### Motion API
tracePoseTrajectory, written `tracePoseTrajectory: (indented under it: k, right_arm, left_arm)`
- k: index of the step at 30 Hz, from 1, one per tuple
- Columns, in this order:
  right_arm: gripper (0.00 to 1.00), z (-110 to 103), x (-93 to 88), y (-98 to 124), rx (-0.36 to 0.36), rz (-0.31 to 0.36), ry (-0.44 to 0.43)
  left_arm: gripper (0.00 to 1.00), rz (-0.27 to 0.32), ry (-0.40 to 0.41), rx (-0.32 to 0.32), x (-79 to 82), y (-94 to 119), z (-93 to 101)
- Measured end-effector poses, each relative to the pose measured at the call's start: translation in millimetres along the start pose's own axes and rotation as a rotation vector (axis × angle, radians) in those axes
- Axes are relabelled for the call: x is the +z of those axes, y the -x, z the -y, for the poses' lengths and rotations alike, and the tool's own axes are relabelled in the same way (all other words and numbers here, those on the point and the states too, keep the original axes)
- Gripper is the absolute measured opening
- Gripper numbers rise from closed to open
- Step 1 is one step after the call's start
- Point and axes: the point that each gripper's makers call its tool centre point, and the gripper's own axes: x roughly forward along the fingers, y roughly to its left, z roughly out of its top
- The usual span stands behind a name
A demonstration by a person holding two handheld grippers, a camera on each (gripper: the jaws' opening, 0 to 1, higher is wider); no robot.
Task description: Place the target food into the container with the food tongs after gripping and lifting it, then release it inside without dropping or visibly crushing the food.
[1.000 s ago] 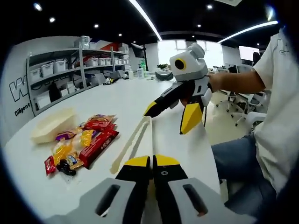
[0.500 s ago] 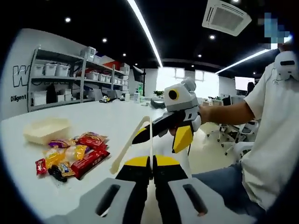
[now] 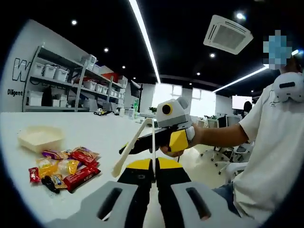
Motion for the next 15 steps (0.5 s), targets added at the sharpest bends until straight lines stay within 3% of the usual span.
tracePoseTrajectory:
  k: [8,15]
  right_arm:
    - [0.47,-19.4,9.4,3.1,0.072,0.041,0.053]
    - [0.30,-36.0,15.4,7.0,0.154,0.058,0.045]
  left_arm:
    - [0.01,0.035,0.051,-0.068,11.4,-4.0,15.7]
    - [0.01,0.062,0.084,-0.131,16.1,-8.5,30.7]
